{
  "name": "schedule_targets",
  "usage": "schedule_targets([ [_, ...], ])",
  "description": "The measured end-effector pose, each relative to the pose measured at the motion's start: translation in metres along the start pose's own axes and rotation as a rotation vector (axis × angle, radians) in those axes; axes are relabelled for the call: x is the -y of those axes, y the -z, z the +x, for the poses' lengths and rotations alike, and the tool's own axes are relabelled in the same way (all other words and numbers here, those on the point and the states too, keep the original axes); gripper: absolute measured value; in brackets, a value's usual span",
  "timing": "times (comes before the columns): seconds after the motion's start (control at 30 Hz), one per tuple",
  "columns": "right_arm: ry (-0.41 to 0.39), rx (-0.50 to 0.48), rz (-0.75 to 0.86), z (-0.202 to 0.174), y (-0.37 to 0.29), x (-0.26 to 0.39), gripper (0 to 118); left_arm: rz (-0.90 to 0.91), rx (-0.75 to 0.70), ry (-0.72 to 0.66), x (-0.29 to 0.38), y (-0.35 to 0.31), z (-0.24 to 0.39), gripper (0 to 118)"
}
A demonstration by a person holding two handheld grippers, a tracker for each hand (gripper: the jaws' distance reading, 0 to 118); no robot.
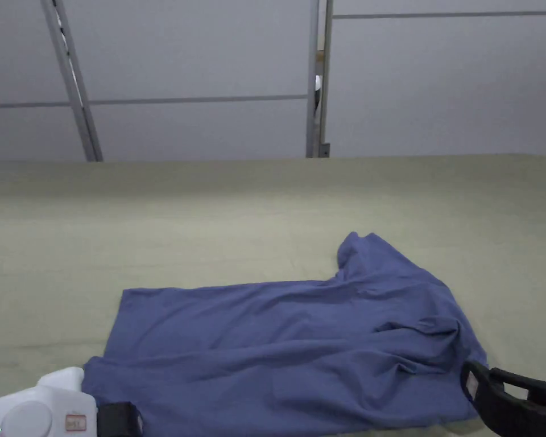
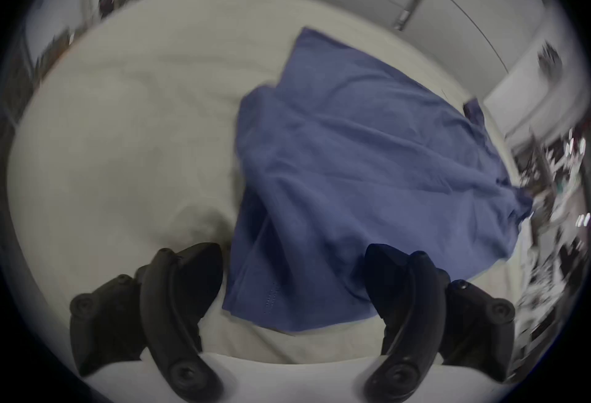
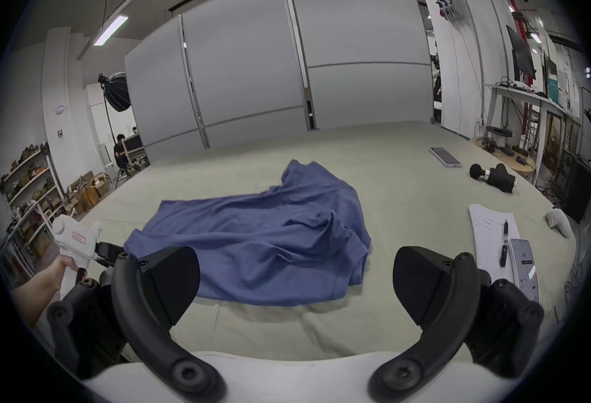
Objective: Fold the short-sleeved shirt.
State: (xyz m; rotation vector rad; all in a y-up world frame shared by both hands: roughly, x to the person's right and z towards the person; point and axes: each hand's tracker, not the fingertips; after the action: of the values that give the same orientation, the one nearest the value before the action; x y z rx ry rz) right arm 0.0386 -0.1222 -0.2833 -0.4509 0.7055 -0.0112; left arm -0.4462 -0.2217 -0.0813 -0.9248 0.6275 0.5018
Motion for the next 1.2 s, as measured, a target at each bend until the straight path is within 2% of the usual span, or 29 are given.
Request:
schedule_targets([
  [0.07,0.020,0.035,-0.061,0.012,0.016,0.006,118,0.011,-0.143,0.111,0.007,-0.002,0.009,39],
  [0.1,0.037,0.043,-0.088,0.019,0.028,0.007,118,0.042,-0.106,0.136,0.011,-0.004,0.008,18],
  [0.13,0.054,0.045,-0.118,0.026,0.041,0.008,118,0.039,0.004,0.123,0.012,-0.007,0.004,15],
  [0.17,0.070,0.048,-0.158,0.034,0.059,0.008,118,0.036,0.067,0.053,0.013,-0.008,0.003,14],
  [0.23,0.094,0.055,-0.247,0.050,0.096,0.012,118,0.051,0.040,0.011,0.015,-0.023,0.008,14],
  [0.33,0.135,0.065,-0.492,0.071,0.163,0.023,117,0.050,0.048,0.008,0.017,-0.022,0.006,14],
  [0.37,0.152,0.074,-0.560,0.075,0.179,0.030,106,0.043,0.050,0.007,0.018,-0.020,0.002,14],
  [0.4,0.158,0.099,-0.590,0.073,0.187,0.034,83,0.040,0.050,0.006,0.018,-0.019,0.001,14],
  [0.43,0.027,0.139,-0.479,0.062,0.174,0.024,79,0.033,0.055,0.002,0.019,-0.019,-0.001,14],
  [0.47,0.016,0.091,-0.486,0.046,0.157,0.018,64,0.034,0.058,-0.001,0.019,-0.022,-0.001,14],
  [0.5,0.025,0.024,-0.476,0.040,0.148,0.017,18,0.039,0.059,-0.003,0.022,-0.024,0.000,14],
  [0.53,0.062,-0.023,-0.463,0.033,0.138,0.016,6,0.040,0.059,-0.002,0.022,-0.027,0.002,14],
  [0.63,0.026,-0.039,-0.451,0.026,0.118,0.007,6,0.065,0.036,0.053,0.021,-0.049,0.009,14],
  [0.73,0.134,-0.102,-0.377,0.036,0.081,-0.005,6,0.083,0.108,0.041,0.028,-0.083,0.005,14],
  [0.8,0.149,-0.146,-0.363,0.038,0.052,-0.010,6,0.090,0.135,0.018,0.040,-0.103,-0.002,14],
  [0.9,0.128,-0.124,-0.372,0.043,0.010,0.000,6,0.101,0.062,0.059,0.067,-0.123,-0.017,14],
  [0.97,0.149,-0.116,-0.422,0.049,-0.007,0.017,6,0.067,0.049,0.058,0.087,-0.125,-0.027,14],
  [1.1,0.132,-0.055,-0.576,0.056,-0.003,0.065,7,-0.066,0.073,0.007,0.123,-0.094,-0.043,14],
  [1.13,0.126,-0.049,-0.610,0.055,0.001,0.075,18,-0.058,0.072,0.001,0.128,-0.086,-0.045,15],
  [1.17,0.078,-0.024,-0.626,0.052,0.005,0.083,38,-0.048,0.070,-0.003,0.128,-0.086,-0.043,21],
  [1.2,-0.002,0.012,-0.610,0.045,0.004,0.085,68,-0.035,0.062,-0.021,0.128,-0.087,-0.044,39],
])
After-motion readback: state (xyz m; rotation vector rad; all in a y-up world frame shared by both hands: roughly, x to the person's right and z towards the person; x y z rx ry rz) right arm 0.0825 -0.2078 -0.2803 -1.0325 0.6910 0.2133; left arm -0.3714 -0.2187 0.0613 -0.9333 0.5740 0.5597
